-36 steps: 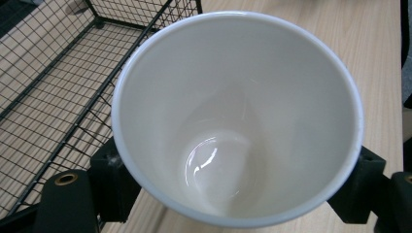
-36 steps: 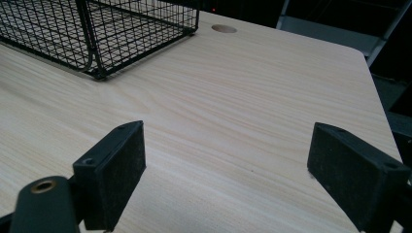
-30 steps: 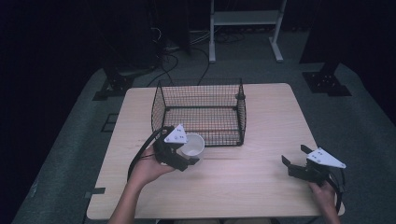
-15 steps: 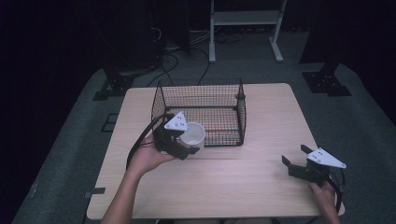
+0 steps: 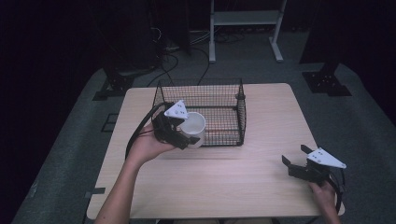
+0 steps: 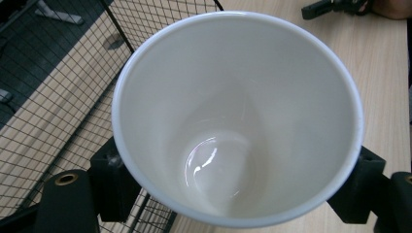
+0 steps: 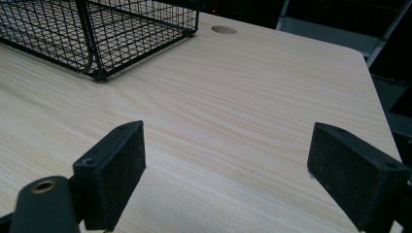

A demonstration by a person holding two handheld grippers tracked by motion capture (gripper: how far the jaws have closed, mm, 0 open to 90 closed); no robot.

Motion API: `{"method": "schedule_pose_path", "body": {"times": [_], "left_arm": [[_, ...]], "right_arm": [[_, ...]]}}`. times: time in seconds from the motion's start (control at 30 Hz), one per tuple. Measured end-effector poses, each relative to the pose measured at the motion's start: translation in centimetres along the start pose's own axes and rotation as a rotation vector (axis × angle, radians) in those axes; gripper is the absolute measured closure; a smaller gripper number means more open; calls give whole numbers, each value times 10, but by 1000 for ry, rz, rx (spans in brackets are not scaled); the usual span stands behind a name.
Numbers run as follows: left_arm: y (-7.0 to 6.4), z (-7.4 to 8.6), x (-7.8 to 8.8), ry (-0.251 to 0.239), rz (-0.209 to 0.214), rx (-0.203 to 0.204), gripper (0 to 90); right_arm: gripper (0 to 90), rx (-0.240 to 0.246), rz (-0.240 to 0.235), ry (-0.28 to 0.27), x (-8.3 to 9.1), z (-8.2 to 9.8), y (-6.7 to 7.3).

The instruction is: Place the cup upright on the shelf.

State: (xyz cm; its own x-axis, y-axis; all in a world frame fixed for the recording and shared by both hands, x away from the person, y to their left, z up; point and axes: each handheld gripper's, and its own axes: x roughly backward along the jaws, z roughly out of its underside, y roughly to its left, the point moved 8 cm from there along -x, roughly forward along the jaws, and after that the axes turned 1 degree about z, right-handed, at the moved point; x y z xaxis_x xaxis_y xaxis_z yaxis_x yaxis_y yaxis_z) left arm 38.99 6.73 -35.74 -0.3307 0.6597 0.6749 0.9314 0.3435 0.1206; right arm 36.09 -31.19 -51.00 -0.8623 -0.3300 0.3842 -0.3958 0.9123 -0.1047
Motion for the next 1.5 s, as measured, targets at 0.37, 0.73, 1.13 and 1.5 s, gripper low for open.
{"method": "schedule_pose_path", "body": {"times": [0.37,0.73,1.13,1.5], "left_arm": [[24,-16,1,25,-10,8,211],[49,-18,-8,43,-10,46,211],[68,-18,-24,73,-16,69,211],[86,-15,-43,103,-18,105,211]], "right_arm": [[130,-5,-1,-4,0,0,-1],[130,-6,0,-5,0,0,0],[131,0,-3,-7,0,0,0],[130,2,-4,-14,0,-1,0]]}}
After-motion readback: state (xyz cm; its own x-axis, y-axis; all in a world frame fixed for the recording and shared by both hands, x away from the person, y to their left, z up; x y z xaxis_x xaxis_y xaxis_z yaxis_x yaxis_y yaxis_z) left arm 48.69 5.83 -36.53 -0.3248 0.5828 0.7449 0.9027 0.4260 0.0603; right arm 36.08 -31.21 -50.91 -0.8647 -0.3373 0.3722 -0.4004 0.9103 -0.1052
